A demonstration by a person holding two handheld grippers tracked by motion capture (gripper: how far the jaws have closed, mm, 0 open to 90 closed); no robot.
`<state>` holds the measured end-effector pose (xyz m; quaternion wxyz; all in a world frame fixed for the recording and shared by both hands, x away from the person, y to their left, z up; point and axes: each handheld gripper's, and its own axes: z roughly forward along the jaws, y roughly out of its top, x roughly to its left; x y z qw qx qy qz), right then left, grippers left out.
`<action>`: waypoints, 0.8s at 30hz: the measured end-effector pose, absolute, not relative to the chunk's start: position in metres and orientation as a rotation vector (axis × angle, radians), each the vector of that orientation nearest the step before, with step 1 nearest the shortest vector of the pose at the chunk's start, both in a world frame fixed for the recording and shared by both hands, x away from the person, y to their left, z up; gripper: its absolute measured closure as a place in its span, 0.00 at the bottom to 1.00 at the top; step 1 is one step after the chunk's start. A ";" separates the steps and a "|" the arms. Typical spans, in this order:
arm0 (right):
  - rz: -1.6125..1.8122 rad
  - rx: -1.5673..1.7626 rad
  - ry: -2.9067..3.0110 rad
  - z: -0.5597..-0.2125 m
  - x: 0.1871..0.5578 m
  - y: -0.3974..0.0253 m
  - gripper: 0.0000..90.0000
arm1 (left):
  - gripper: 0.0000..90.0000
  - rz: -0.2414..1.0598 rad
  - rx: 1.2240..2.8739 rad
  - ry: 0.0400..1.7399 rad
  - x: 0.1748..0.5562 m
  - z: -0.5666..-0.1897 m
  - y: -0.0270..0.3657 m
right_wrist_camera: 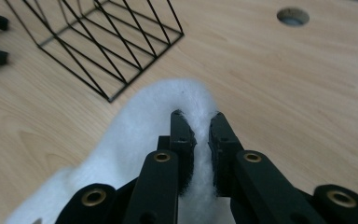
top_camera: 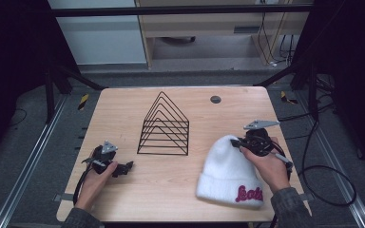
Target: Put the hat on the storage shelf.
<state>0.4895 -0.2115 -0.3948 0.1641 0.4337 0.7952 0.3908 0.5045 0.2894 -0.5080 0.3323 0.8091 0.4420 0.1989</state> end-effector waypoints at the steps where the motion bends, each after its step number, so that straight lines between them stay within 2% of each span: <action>1: 1.128 1.230 2.262 -0.390 0.486 -0.212 0.93 | 0.00 0.517 2.120 1.149 0.504 -0.507 0.290; 4: 1.233 1.163 2.228 -0.375 0.473 -0.213 0.93 | 0.05 0.565 2.133 1.135 0.501 -0.502 0.290; 6: 1.260 1.146 2.218 -0.370 0.469 -0.213 0.93 | 0.04 0.564 2.108 1.137 0.500 -0.499 0.291; 10: 1.345 1.048 2.201 -0.352 0.457 -0.208 0.93 | 0.04 0.583 1.974 1.164 0.494 -0.480 0.301; 15: 1.396 0.998 2.186 -0.339 0.460 -0.207 0.93 | 0.05 0.614 1.927 1.175 0.493 -0.462 0.305; 24: 1.467 0.955 2.131 -0.308 0.480 -0.200 0.93 | 0.06 0.636 1.913 1.061 0.490 -0.425 0.287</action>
